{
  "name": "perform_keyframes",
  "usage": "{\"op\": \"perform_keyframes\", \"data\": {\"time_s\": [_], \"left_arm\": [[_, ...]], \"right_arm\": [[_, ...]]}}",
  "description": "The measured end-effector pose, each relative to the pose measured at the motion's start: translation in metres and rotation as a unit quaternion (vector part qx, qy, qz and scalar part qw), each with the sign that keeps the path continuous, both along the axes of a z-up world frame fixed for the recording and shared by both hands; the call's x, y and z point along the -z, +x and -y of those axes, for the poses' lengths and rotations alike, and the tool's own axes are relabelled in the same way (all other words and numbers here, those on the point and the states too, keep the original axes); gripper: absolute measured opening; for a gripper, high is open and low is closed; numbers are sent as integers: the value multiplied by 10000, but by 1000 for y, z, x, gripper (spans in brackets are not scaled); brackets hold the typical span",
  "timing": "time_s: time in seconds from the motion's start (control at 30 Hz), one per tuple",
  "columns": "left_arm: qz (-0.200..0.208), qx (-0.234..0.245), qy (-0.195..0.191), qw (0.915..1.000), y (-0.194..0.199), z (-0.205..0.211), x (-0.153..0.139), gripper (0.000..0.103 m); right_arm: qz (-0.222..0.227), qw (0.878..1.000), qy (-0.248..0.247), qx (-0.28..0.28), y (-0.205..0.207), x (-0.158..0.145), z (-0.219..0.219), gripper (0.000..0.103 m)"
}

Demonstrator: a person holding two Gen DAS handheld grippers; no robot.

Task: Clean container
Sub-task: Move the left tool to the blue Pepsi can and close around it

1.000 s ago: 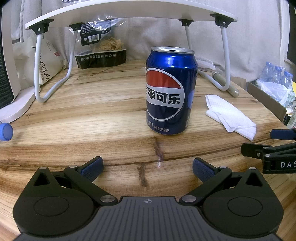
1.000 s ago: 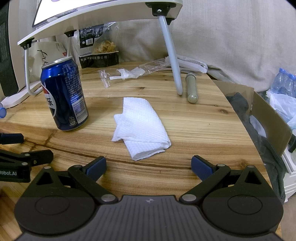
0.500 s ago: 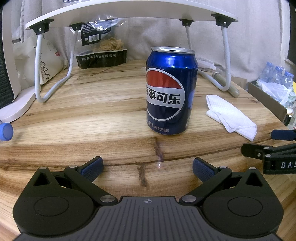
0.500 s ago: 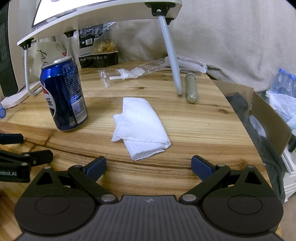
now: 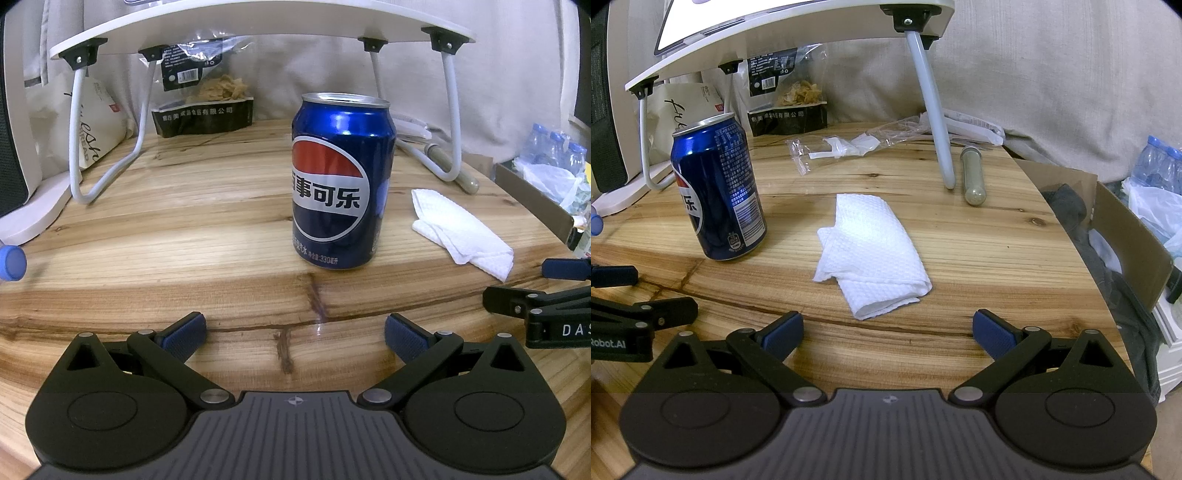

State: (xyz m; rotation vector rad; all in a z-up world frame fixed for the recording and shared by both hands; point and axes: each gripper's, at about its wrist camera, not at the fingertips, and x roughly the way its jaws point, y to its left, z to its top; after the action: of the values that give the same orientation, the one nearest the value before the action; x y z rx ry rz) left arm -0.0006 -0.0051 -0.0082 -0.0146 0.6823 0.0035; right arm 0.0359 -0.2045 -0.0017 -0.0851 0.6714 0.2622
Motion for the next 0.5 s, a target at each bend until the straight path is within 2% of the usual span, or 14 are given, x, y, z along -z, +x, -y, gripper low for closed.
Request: {"op": "perform_keyframes", "data": {"time_s": [0.23, 0.3, 0.4, 0.5], "left_arm": [[19, 137, 1, 9999, 3, 3, -1, 103], [314, 173, -56, 9993, 1, 1, -6, 103], [1222, 91, 66, 9924, -4, 0, -23, 103], [1469, 71, 70, 9891, 8, 1, -32, 103]], "right_arm": [[0, 10000, 5, 0, 0, 0, 0, 103], [1, 10000, 12, -1, 0, 0, 0, 103], [0, 10000, 30, -2, 0, 0, 0, 103], [0, 10000, 31, -2, 0, 0, 0, 103]]}}
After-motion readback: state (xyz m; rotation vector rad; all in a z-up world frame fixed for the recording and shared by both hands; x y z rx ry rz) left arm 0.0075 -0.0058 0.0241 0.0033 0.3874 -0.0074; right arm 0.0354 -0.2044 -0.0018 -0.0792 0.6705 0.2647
